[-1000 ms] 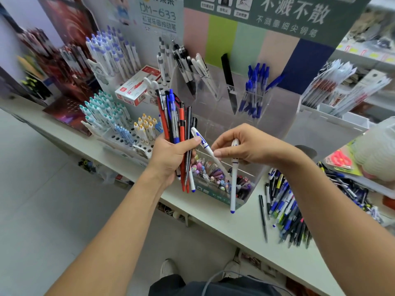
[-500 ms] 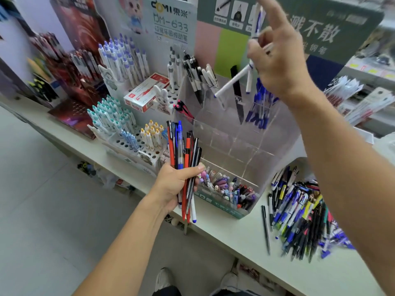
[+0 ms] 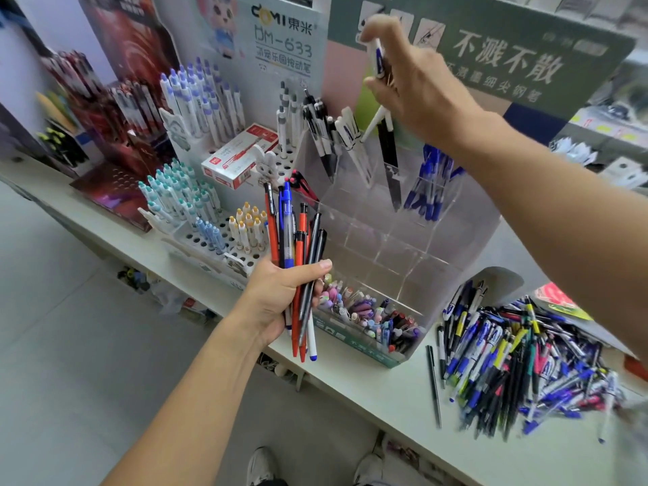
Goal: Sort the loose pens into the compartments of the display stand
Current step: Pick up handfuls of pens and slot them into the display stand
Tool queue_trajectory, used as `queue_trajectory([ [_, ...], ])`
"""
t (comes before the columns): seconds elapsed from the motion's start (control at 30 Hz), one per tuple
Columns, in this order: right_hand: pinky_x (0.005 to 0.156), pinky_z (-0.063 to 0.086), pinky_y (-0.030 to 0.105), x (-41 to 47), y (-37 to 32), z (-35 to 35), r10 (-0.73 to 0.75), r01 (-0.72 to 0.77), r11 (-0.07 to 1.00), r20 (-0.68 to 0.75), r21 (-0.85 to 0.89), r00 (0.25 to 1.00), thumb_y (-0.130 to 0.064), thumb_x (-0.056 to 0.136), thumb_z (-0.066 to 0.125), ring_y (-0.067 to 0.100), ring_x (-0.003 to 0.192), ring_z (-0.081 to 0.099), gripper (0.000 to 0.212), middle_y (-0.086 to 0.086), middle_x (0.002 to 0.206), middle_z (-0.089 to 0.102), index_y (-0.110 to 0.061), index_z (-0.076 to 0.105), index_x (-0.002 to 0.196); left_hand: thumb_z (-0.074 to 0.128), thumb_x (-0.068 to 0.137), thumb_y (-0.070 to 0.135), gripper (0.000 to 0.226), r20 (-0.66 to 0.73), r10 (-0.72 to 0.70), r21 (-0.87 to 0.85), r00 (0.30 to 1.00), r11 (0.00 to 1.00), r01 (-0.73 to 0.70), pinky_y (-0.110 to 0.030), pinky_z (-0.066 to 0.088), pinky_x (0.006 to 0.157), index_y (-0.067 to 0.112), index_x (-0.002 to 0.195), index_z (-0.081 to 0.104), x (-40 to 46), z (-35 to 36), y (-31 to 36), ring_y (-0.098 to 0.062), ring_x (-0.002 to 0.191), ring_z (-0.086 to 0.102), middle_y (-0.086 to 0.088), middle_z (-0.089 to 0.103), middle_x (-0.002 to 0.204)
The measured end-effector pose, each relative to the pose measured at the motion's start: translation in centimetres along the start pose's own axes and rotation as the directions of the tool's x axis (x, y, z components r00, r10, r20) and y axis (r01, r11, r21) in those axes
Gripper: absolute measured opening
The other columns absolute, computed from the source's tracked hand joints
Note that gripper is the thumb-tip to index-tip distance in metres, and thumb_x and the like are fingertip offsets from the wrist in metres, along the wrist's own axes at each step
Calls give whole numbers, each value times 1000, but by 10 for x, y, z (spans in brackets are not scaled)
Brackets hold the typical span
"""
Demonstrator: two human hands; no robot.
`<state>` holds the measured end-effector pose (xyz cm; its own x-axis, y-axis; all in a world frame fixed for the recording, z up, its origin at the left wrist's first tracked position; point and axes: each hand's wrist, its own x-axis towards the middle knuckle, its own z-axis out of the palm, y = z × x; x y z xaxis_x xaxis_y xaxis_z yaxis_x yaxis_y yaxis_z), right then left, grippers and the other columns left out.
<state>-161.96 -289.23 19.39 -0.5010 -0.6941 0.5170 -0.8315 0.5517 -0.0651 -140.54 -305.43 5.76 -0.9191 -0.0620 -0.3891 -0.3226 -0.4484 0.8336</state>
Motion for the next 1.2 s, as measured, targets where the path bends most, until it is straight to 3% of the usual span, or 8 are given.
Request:
queue_trajectory([
  [0.3,63,43,35,-1,-6,18,37,-40,999,221,10,975,-22,100,62,28,71,55,39,10,84,60,0,40,124,78,79,3,32,0,-35,-27,999,999,35,-25,52,47,-2,106,60,1,4,-3,-17,55,59,-8,61,65],
  [0.43,74,47,33,9,2,10,97,-99,995,254,-7,962,-23,96,66,23,83,57,29,6,96,61,-3,54,114,77,81,2,24,-1,-45,-15,999,999,45,-24,51,47,0,98,61,0,-1,-5,-16,53,59,-7,62,63],
  [0.63,68,50,32,29,4,5,305,-269,952,501,-144,810,-38,85,78,26,80,64,29,6,89,71,-10,74,92,77,81,2,23,12,-41,-10,999,999,41,-23,51,47,-1,99,63,1,0,-5,-16,53,60,-7,62,63],
  [0.83,88,53,32,27,-20,5,389,-363,921,338,-140,857,-35,79,84,25,98,66,51,10,111,70,-6,70,118,72,80,-8,11,202,-27,8,979,1000,26,-23,50,50,0,88,68,-4,-2,0,-15,54,59,-8,61,66],
  [0.9,91,54,27,11,-38,-4,377,-374,926,136,-42,916,-33,87,78,19,96,65,41,8,112,69,-7,69,117,73,73,-4,17,312,-42,-31,949,998,54,-23,49,50,1,88,67,-5,-5,0,-13,54,57,-5,60,66],
  [0.97,80,56,20,-13,-62,-12,371,-385,909,113,157,922,-30,93,72,8,84,66,22,-1,98,71,-12,73,106,73,69,-1,21,400,-55,-21,915,997,69,-23,48,50,3,87,65,-5,-6,0,-12,55,55,-4,58,69],
  [1.1,65,51,17,-67,-99,-8,284,-550,728,550,409,785,-24,96,68,-1,65,60,14,0,80,74,-15,78,94,72,67,6,20,528,-77,68,846,997,48,-22,44,49,7,85,64,-9,-1,0,-12,54,52,-3,56,72],
  [1.2,75,55,22,-94,-95,-4,320,-691,479,625,542,712,-11,93,69,7,77,66,10,11,91,77,-9,76,101,67,70,4,23,593,-80,28,801,996,79,-22,42,49,4,91,58,-11,8,-3,-10,53,50,-2,57,74],
])
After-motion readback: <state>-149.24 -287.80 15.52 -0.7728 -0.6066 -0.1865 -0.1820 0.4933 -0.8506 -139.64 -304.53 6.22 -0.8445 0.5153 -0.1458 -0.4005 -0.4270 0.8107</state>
